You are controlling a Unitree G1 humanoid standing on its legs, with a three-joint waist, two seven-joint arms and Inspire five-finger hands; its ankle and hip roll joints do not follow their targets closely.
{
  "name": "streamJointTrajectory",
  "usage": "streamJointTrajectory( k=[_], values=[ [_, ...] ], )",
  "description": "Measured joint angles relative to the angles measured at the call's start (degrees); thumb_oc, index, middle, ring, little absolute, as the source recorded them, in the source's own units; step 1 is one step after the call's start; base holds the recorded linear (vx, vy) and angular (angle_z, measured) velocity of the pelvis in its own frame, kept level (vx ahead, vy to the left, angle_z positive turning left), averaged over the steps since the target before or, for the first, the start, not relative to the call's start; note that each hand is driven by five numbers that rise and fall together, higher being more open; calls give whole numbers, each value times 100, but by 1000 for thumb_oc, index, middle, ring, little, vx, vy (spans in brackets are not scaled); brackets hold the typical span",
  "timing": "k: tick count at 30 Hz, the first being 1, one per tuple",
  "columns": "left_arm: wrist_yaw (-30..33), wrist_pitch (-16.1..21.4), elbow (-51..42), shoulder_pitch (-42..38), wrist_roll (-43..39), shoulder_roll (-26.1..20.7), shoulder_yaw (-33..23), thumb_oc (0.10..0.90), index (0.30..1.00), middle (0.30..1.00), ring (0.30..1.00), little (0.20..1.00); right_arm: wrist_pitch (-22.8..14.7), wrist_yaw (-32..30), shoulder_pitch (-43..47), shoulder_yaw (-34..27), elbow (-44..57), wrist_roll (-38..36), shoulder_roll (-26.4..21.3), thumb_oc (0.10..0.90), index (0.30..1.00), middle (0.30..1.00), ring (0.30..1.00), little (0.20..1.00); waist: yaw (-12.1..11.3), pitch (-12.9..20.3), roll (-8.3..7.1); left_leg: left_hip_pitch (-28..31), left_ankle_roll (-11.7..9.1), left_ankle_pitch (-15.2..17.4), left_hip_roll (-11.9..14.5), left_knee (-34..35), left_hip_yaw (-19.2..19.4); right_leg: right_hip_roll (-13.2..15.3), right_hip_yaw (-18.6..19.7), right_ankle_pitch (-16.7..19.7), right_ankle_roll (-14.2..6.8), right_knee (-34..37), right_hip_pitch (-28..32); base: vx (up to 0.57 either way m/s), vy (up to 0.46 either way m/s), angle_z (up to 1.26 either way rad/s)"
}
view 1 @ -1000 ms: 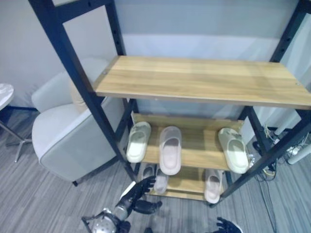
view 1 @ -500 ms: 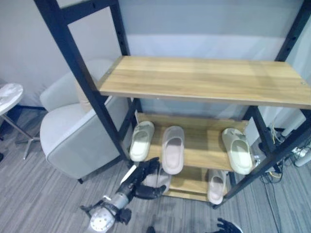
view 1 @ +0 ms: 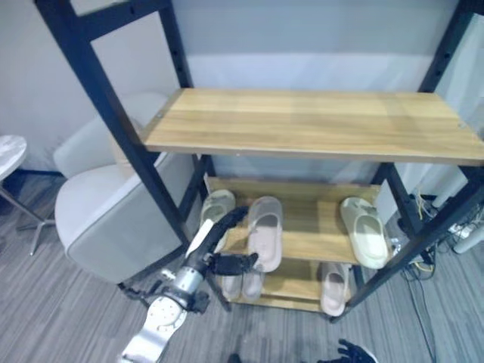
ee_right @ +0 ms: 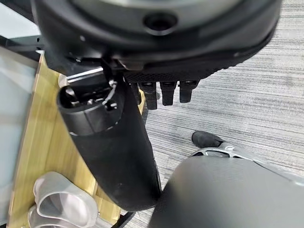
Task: Arrange the slippers neatly on the shoe rack.
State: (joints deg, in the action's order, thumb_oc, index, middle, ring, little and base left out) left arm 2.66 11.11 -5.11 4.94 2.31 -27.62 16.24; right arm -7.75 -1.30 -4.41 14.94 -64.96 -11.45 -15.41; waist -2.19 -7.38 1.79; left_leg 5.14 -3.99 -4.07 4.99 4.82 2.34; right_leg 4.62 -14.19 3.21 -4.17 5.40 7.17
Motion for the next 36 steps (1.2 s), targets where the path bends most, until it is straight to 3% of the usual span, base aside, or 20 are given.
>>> streamJointTrajectory(
  k=[16, 27, 36],
  values=[
    [849, 15, 1038, -1423, 1889, -59, 397, 800, 900, 900, 900, 900, -61, -23, -10, 4, 225, 0, 47, 800, 900, 900, 900, 900, 483, 30, -20, -44, 20, 37, 13, 0, 407, -7, 400, 90, 9, 0, -268, 18, 19, -13],
    [1127, -250, 1816, -1620, 2519, -63, 457, 800, 900, 900, 900, 900, -62, -20, -42, 16, 239, 3, 45, 800, 900, 900, 900, 900, 544, 212, -48, -98, 31, 62, 11, 2, 589, -6, 570, 148, 1, 0, -414, 17, 16, -8],
    [1339, -478, 2213, -1855, 2559, -49, 695, 800, 900, 900, 900, 900, -61, -30, -135, 24, 493, 4, 23, 800, 900, 900, 900, 900, 556, 232, -77, -142, 32, 62, 6, 2, 630, 1, 606, 154, -18, -1, -477, 9, 17, -2]
  ],
)
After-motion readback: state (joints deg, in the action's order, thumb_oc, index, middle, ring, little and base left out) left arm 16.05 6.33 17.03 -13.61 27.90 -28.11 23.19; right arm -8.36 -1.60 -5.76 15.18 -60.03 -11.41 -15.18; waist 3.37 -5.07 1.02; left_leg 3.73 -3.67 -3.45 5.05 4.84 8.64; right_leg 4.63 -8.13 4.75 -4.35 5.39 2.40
